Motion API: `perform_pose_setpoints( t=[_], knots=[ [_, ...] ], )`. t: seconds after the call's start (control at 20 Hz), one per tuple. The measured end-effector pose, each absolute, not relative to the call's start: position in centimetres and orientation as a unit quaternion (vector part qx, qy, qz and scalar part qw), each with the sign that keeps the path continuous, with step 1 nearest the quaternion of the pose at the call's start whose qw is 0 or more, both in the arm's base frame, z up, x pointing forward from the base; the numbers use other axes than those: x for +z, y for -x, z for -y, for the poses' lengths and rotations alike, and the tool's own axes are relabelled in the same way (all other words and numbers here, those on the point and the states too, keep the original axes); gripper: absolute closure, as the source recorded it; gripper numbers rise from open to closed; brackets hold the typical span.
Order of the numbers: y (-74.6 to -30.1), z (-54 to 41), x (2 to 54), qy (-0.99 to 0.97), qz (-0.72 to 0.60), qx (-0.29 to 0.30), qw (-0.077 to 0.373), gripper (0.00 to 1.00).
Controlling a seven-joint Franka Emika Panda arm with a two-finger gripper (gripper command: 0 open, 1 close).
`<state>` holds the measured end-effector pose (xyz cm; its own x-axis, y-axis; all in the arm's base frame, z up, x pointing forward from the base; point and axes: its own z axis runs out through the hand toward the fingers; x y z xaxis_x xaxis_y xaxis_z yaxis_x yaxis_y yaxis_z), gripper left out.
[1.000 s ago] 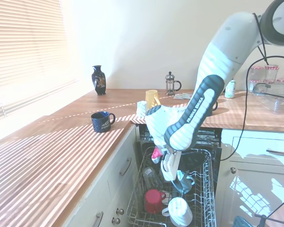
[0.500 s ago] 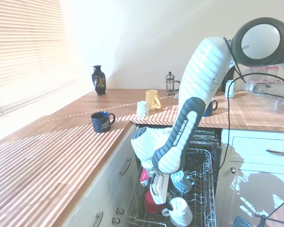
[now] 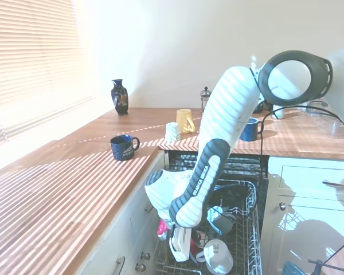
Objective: Remove a mug cup out of the dishwasher
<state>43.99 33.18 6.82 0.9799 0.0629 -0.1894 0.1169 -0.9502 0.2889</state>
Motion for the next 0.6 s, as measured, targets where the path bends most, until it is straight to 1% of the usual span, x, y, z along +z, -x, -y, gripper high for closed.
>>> perform_pose_setpoints(
  t=[0.6],
  knots=[
    [-44.5,-28.8,3.6,-0.976,-0.043,-0.122,0.173,0.00]
  ],
)
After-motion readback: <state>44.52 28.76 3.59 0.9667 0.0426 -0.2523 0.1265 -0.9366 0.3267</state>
